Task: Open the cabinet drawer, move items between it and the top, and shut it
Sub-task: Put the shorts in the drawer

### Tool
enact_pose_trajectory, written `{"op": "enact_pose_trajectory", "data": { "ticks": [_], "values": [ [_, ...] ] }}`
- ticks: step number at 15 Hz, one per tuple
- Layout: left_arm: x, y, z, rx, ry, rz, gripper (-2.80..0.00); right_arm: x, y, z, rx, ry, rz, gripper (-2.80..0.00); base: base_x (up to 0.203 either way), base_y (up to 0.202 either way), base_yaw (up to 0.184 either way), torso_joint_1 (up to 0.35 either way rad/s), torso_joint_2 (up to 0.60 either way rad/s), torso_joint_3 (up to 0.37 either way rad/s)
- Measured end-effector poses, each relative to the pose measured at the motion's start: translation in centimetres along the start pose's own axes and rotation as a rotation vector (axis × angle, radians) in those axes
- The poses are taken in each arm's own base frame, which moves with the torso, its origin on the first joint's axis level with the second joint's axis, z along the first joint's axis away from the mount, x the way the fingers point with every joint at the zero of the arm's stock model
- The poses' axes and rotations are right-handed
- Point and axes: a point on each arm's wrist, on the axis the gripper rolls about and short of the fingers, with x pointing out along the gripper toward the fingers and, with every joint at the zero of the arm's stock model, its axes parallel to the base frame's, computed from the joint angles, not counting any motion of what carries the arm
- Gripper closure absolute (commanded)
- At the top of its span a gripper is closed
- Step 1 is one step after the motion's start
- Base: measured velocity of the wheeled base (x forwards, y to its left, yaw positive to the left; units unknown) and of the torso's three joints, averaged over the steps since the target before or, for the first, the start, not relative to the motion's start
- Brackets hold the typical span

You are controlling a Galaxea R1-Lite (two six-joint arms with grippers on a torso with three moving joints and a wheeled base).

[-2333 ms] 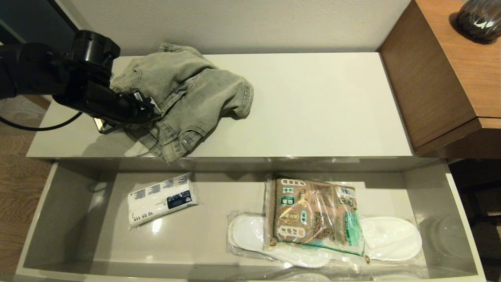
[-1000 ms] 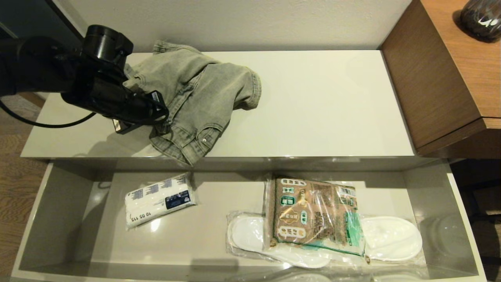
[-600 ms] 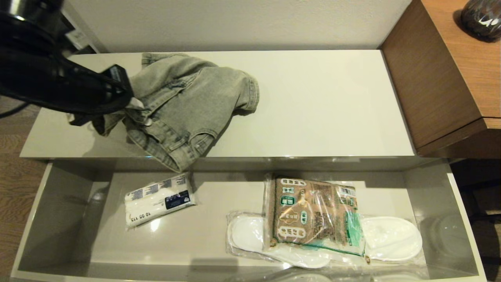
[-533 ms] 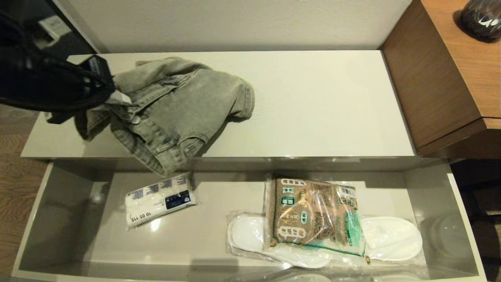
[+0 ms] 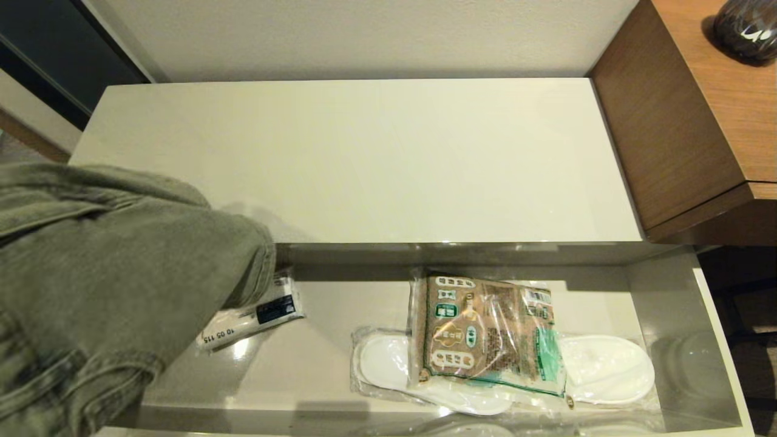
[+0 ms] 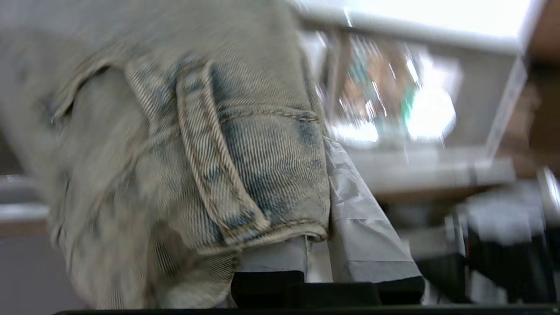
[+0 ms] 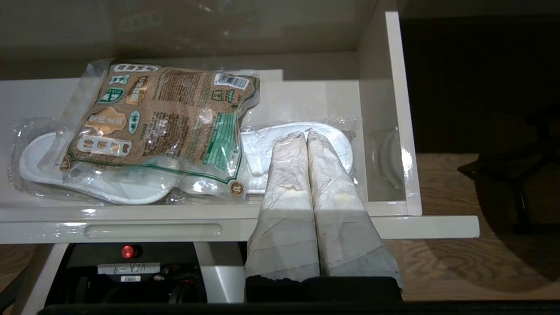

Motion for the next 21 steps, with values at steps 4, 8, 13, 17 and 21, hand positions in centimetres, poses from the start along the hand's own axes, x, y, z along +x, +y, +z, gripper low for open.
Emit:
{"op": "enact_pose_trajectory", "data": {
  "ticks": [4,8,13,17,21],
  "values": [
    [-5.3,0.7,-5.3,0.102,0.097,-0.108,0.0,0.0,0.0,0.0,0.0,0.0,0.0,0.0,0.0,0.0,0.0,0.0,0.0,0.0],
    [-4.6,1.6,-7.9,0.107,0.181,-0.08,0.0,0.0,0.0,0.0,0.0,0.0,0.001,0.0,0.0,0.0,0.0,0.0,0.0,0.0],
    [0.7,3.4,-10.7,0.073,0.278,0.046,0.0,0.0,0.0,0.0,0.0,0.0,0.001,0.0,0.0,0.0,0.0,0.0,0.0,0.0],
    [4.5,4.5,-11.6,0.067,0.144,0.143,0.0,0.0,0.0,0.0,0.0,0.0,0.0,0.0,0.0,0.0,0.0,0.0,0.0,0.0],
    [7.0,4.6,-9.6,0.065,0.067,0.142,0.0,0.0,0.0,0.0,0.0,0.0,0.001,0.0,0.0,0.0,0.0,0.0,0.0,0.0]
  ]
}}
